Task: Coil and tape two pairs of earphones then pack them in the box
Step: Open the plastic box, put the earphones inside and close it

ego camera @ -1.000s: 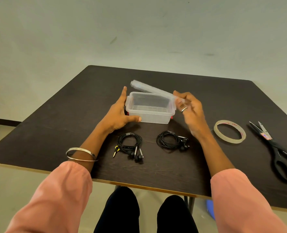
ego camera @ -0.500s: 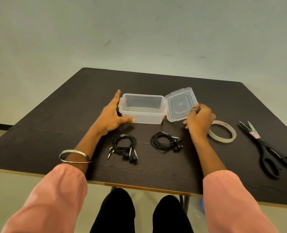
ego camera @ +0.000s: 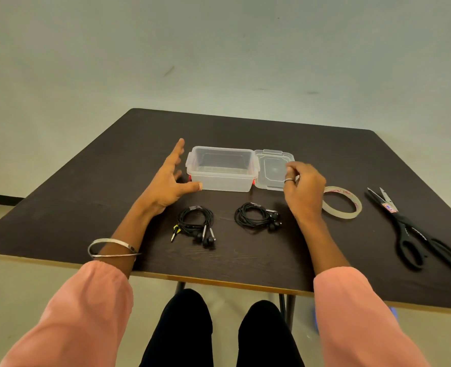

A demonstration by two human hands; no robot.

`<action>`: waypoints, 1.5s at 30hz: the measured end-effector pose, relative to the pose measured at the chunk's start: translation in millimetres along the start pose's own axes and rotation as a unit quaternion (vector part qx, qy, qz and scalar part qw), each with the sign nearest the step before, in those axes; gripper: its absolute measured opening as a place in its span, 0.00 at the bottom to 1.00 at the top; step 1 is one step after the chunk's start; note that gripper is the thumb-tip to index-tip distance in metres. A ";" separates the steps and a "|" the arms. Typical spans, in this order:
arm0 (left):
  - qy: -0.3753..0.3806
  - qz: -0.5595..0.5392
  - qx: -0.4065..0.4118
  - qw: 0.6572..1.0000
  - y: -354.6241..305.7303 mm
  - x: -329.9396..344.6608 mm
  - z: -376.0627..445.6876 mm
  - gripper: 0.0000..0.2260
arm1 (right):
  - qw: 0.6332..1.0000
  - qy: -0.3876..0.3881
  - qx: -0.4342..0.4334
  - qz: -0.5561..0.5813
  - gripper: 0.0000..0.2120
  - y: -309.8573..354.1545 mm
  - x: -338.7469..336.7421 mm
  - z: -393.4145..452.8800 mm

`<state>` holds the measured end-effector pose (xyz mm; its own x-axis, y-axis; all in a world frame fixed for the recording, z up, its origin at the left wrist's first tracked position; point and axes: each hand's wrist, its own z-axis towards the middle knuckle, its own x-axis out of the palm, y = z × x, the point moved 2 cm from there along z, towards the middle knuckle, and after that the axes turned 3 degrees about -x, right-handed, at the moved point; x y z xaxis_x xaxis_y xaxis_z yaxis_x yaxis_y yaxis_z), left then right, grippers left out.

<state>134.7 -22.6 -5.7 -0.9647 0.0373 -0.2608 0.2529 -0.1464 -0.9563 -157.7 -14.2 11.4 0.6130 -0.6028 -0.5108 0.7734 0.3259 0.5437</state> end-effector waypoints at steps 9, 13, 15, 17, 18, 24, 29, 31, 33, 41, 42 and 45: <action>-0.221 0.063 0.008 0.973 -3.6 -11.3 -52.6 0.02 | 0.954 0.273 -0.004 0.128 0.10 13.6 5.2 -21.4; -0.068 0.258 -0.009 0.964 -17.6 -3.8 -57.4 0.05 | 0.937 0.328 0.014 0.117 0.08 10.2 -5.1 -21.5; -0.015 0.326 -0.016 0.945 -26.7 0.5 -56.2 0.09 | 0.930 0.355 0.008 0.094 0.08 12.9 -11.2 -22.4; 0.007 0.369 -0.024 0.929 -31.4 6.7 -52.5 0.10 | 0.928 0.366 -0.007 0.066 0.09 16.5 -10.2 -22.5; 0.008 0.379 -0.027 0.925 -33.2 9.5 -51.3 0.09 | 0.928 0.369 -0.012 0.052 0.08 19.1 -8.5 -23.0; 0.010 0.432 -0.009 0.902 -46.0 13.6 -49.9 0.04 | 0.929 0.367 -0.004 0.052 0.05 37.1 -17.6 -10.5; -0.045 0.284 0.058 0.956 -75.5 0.4 -36.0 0.03 | 0.939 0.317 0.012 0.135 0.06 55.5 -40.1 21.0; -0.079 0.207 0.067 0.973 -90.8 -5.3 -25.1 0.04 | 0.946 0.281 0.021 0.161 0.06 58.1 -47.6 36.8; -0.120 0.141 0.067 0.980 -105.0 -8.6 -11.3 0.05 | 0.949 0.246 0.031 0.192 0.06 59.6 -53.7 50.3; -0.186 0.114 -0.021 0.976 -122.2 23.1 42.9 0.01 | 0.954 0.141 0.074 0.252 0.07 50.3 -48.0 72.1; -0.196 0.137 -0.047 0.970 -118.1 28.9 46.9 0.02 | 0.954 0.139 0.079 0.254 0.07 47.9 -45.8 70.8; -0.224 0.219 -0.114 0.943 -100.6 38.9 53.3 0.04 | 0.955 0.140 0.086 0.247 0.06 41.5 -39.9 65.9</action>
<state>67.8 -59.1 87.3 -0.6856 -0.4064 -0.6040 0.5935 0.1683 -0.7870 -160.7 -24.6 98.1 0.9339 -0.1807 -0.3084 0.3555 0.3809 0.8536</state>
